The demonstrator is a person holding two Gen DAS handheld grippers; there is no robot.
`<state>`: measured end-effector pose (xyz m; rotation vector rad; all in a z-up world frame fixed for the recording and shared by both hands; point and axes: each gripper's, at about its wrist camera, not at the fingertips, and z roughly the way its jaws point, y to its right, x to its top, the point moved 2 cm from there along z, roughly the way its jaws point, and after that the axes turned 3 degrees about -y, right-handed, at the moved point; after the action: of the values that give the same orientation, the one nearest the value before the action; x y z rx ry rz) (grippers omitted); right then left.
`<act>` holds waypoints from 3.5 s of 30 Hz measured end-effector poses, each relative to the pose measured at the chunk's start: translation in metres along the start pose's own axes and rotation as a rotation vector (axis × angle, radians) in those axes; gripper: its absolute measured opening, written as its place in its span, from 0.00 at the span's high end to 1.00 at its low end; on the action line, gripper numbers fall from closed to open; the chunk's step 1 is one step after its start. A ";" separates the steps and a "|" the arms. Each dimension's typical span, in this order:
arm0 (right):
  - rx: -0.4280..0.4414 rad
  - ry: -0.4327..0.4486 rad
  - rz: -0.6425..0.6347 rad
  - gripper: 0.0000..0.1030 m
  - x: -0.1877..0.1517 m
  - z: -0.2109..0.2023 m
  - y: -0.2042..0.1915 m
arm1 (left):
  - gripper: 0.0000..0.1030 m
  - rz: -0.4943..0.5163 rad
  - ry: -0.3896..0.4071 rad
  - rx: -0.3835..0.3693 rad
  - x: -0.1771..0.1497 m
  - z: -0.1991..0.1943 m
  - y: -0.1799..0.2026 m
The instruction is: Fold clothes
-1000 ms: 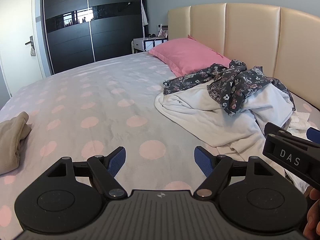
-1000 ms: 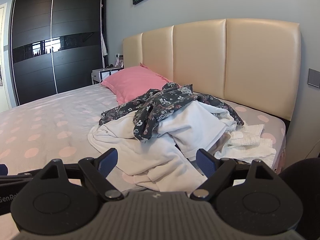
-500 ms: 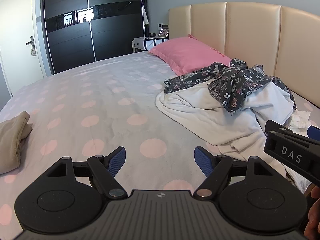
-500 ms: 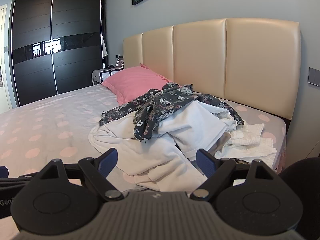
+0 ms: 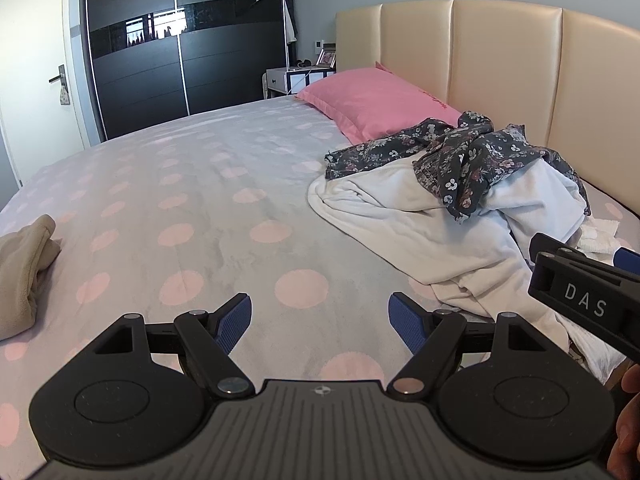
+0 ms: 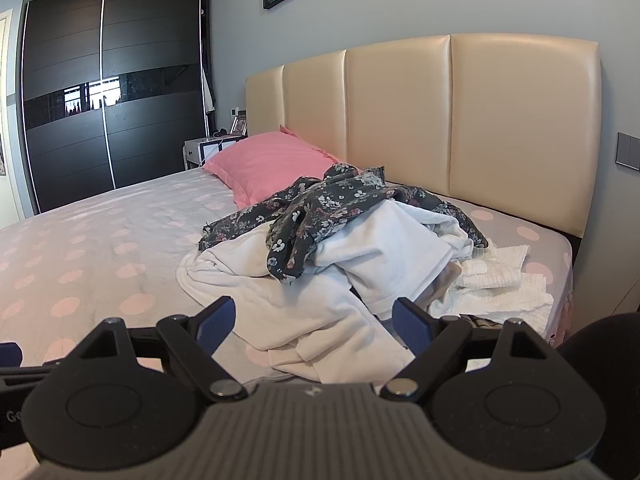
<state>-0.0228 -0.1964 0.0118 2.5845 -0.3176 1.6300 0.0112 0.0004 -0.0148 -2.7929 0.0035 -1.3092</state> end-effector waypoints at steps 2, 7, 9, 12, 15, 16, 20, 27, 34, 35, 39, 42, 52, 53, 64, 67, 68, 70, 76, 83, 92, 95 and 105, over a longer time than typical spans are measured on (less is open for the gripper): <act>0.000 -0.001 0.003 0.15 0.000 0.000 0.000 | 0.27 -0.002 -0.002 -0.004 0.000 0.000 0.001; 0.005 -0.008 0.011 0.15 0.000 0.001 0.003 | 0.27 0.004 -0.004 -0.005 -0.001 0.000 0.003; 0.008 -0.010 0.014 0.15 0.000 0.002 0.004 | 0.27 0.005 -0.007 -0.003 -0.001 0.000 0.005; 0.014 -0.014 0.021 0.15 0.000 0.002 0.005 | 0.27 0.008 -0.014 -0.001 -0.001 0.002 0.007; 0.019 -0.020 0.025 0.15 0.000 0.003 0.006 | 0.27 0.012 -0.019 0.001 -0.001 0.003 0.008; 0.021 -0.023 0.025 0.15 0.000 0.003 0.006 | 0.27 0.013 -0.021 0.001 0.000 0.003 0.009; 0.044 -0.065 0.011 0.15 0.005 0.008 0.003 | 0.27 0.012 -0.032 -0.007 0.000 0.005 0.008; 0.102 -0.165 -0.043 0.17 0.035 0.033 0.003 | 0.27 0.004 -0.077 -0.019 0.005 0.020 -0.001; 0.132 -0.283 -0.044 0.22 0.070 0.093 0.012 | 0.27 0.031 -0.106 0.023 0.020 0.043 -0.015; 0.131 -0.309 -0.026 0.23 0.073 0.106 0.014 | 0.27 0.026 -0.114 0.029 0.022 0.047 -0.019; 0.087 -0.397 0.029 0.32 0.083 0.157 0.025 | 0.28 0.007 -0.149 0.053 0.028 0.066 -0.036; 0.065 -0.416 0.085 0.34 0.093 0.188 0.033 | 0.28 0.001 -0.175 0.082 0.027 0.079 -0.048; -0.002 -0.372 0.183 0.67 0.120 0.252 0.050 | 0.29 -0.001 -0.276 0.128 0.011 0.113 -0.077; -0.008 -0.351 0.164 0.85 0.123 0.251 0.048 | 0.32 -0.004 -0.280 0.132 0.010 0.115 -0.080; 0.224 -0.120 -0.140 0.96 0.145 0.152 -0.033 | 0.38 -0.036 -0.242 0.150 0.024 0.088 -0.103; 0.395 -0.086 -0.205 0.97 0.141 0.099 -0.072 | 0.38 -0.037 -0.210 0.168 0.031 0.068 -0.111; 0.456 -0.082 -0.227 0.97 0.138 0.081 -0.086 | 0.38 -0.037 -0.201 0.179 0.032 0.059 -0.115; 0.572 -0.093 -0.264 0.97 0.128 0.046 -0.111 | 0.38 -0.038 -0.180 0.205 0.033 0.041 -0.125; 0.805 -0.183 -0.368 0.97 0.069 -0.033 -0.165 | 0.43 0.019 -0.196 0.332 0.015 -0.015 -0.160; 0.868 -0.389 -0.437 0.95 -0.005 -0.055 -0.190 | 0.43 0.015 -0.318 0.389 -0.046 -0.045 -0.189; 0.822 -0.510 -0.488 0.63 -0.028 -0.046 -0.139 | 0.43 -0.038 -0.319 0.370 -0.075 -0.065 -0.205; 0.781 -0.542 -0.493 0.59 -0.026 -0.039 -0.116 | 0.42 -0.048 -0.297 0.356 -0.071 -0.066 -0.203; 0.452 -0.392 -0.485 0.39 0.038 0.044 -0.067 | 0.42 -0.048 -0.312 0.226 -0.045 -0.028 -0.175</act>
<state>0.0467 -0.1435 0.0303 2.9569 0.6915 1.1182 -0.0431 0.1746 -0.0227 -2.7783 -0.2120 -0.8084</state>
